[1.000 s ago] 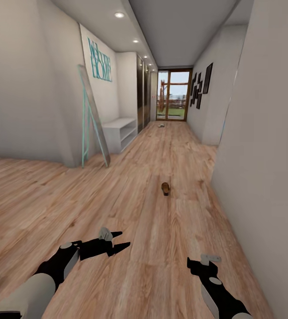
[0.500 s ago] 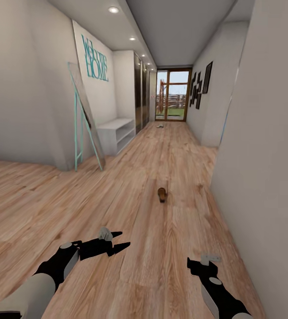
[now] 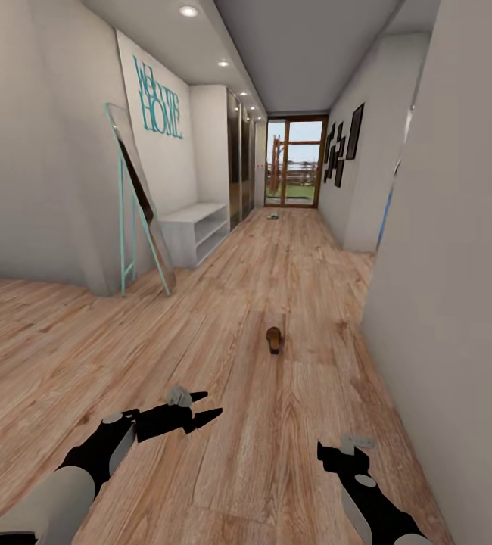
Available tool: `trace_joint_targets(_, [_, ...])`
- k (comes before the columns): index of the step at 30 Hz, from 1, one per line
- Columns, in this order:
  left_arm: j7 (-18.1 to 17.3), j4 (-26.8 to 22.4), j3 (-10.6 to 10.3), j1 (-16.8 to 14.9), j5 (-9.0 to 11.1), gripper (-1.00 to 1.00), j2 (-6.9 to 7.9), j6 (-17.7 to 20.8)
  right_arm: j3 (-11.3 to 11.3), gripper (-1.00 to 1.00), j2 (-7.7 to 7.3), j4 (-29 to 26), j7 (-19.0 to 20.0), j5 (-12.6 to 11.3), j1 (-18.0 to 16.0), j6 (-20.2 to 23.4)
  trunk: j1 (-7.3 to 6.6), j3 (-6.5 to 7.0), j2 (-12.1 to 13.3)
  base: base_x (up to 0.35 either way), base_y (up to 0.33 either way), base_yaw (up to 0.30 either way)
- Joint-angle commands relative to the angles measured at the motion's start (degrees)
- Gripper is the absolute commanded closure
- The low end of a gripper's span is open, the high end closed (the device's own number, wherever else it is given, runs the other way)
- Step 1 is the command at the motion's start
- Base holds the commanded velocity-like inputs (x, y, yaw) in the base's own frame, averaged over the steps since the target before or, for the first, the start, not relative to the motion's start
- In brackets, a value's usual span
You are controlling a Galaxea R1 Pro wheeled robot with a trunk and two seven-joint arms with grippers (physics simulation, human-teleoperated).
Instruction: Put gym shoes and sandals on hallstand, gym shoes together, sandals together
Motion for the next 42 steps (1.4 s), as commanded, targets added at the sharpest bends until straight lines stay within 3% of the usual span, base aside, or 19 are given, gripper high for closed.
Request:
trace_joint_targets(1, [-0.49,-0.01,0.08,-0.03,0.09,-1.00,0.31,0.04,-0.05,-1.00,0.00,0.37,-0.03,-0.43,-0.03,-0.61,-0.01,-0.05,-0.02,0.000,0.000,0.000])
trace_joint_targets(9, [-3.06,-0.36,1.19,-0.03,2.17,-1.00,0.96,1.14,0.13,-1.00,-0.12,-0.30,-0.20,-0.50,-0.04,-3.17,-0.01,-0.05,-0.02,0.000,0.000,0.000])
trace_joint_targets(14, [-4.39,-0.36,1.50,-0.03,2.25,-1.00,0.97,1.07,0.17,-1.00,-0.14,-1.91,-0.14,-0.51,-0.04,-3.98,-0.01,-0.05,-0.02,0.000,0.000,0.000])
trace_joint_targets(28, [0.13,-0.43,5.90,-0.03,2.17,-1.00,0.48,0.47,0.12,-1.00,-0.15,-6.43,-0.05,-0.56,-0.04,-2.97,-0.01,-0.05,-0.02,0.000,0.000,0.000])
trace_joint_targets(29, [27.76,-0.44,7.58,-0.03,2.14,-1.00,0.08,-0.14,0.09,-1.00,-0.14,-10.58,-0.05,-0.59,-0.04,-2.48,-0.01,-0.05,-0.02,0.000,0.000,0.000])
trace_joint_targets(33, [38.85,-0.45,7.60,-0.03,1.94,-1.00,-1.28,-2.77,-0.01,-1.00,-0.13,-10.62,-0.01,-0.59,-0.04,2.10,-0.01,-0.05,-0.02,0.000,0.000,0.000])
trace_joint_targets(37, [47.03,-0.45,7.51,-0.03,1.79,-1.00,-2.20,-3.92,-0.08,-1.00,-0.12,-12.46,0.07,-0.61,-0.04,6.47,-0.01,-0.05,-0.02,0.000,0.000,0.000])
trace_joint_targets(40, [53.49,-0.45,7.48,-0.03,1.74,-1.00,-2.61,-4.29,0.04,-1.00,-0.19,-17.71,0.05,-0.73,-0.04,9.97,-0.01,-0.05,-0.02,0.000,0.000,0.000])
trace_joint_targets(42, [55.78,-0.45,7.47,-0.03,1.73,-1.00,-2.70,-4.38,0.13,-1.00,-0.24,-21.03,0.06,-0.79,-0.04,12.05,-0.01,-0.05,-0.02,0.000,0.000,0.000])
